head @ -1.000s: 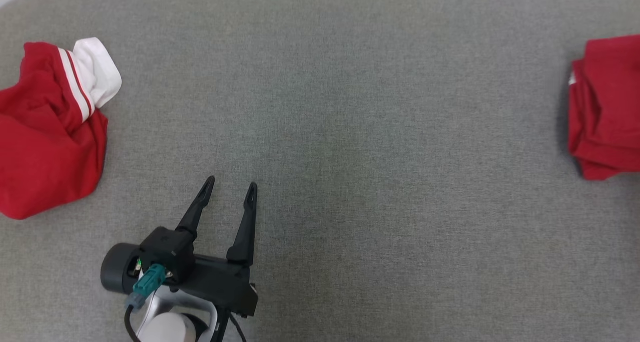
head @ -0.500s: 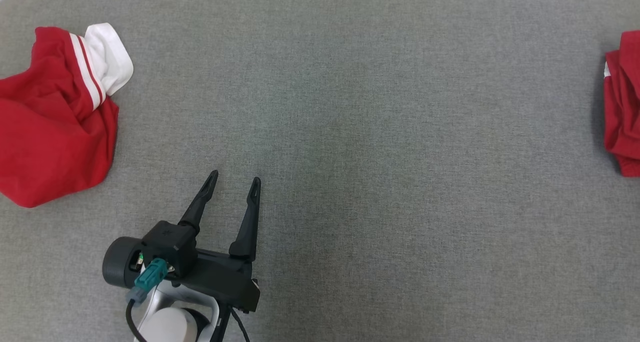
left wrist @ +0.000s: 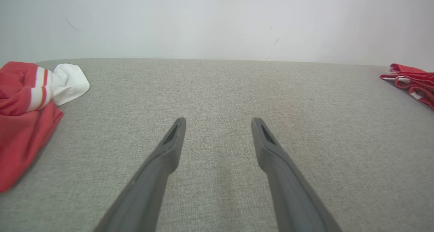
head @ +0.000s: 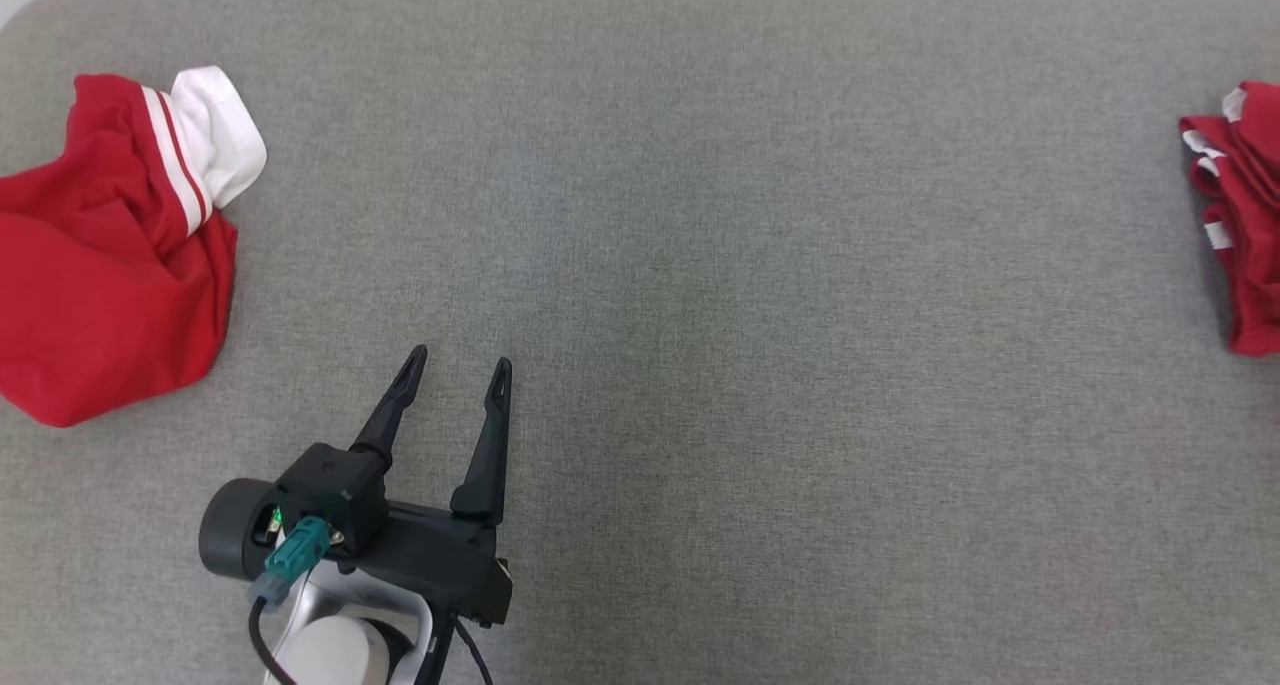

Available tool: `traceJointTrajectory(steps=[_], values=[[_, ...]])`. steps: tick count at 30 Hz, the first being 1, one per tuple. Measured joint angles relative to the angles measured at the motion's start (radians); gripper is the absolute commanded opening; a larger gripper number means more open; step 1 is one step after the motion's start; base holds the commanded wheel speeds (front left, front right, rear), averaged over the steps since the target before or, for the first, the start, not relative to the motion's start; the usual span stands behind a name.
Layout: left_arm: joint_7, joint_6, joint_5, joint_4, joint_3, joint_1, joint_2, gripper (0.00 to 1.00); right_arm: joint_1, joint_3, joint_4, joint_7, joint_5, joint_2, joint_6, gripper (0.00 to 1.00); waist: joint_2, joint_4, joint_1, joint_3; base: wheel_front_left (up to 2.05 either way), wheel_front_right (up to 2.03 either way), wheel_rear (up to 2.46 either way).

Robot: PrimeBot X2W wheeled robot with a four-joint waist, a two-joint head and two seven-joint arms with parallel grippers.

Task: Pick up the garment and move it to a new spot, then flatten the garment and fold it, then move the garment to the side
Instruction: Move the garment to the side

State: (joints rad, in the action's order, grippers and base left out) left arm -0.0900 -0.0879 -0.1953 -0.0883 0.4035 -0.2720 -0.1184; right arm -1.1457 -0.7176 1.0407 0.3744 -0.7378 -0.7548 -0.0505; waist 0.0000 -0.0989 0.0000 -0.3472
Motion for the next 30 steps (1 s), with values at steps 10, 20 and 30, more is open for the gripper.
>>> traceJointTrajectory(steps=[10,20,30], values=[[-0.018,-0.001,-0.014,-0.059,-0.01,0.003,0.006,1.0,0.022,0.115,-0.053,-0.203,-0.152,0.152,-0.056,1.0,0.0,0.02,0.0,0.075,0.0,0.0,0.0],[-0.044,-0.012,-0.035,-0.067,-0.064,0.092,0.003,1.0,0.229,0.146,-0.195,-0.429,-0.213,0.259,-0.065,1.0,-0.0001,0.048,-0.0001,0.177,0.0,0.0,0.0],[-0.062,-0.019,-0.06,-0.061,-0.103,0.175,-0.011,1.0,0.442,0.123,-0.342,-0.605,-0.194,0.296,-0.064,1.0,-0.0001,0.09,-0.0002,0.27,0.0,0.0,0.0]])
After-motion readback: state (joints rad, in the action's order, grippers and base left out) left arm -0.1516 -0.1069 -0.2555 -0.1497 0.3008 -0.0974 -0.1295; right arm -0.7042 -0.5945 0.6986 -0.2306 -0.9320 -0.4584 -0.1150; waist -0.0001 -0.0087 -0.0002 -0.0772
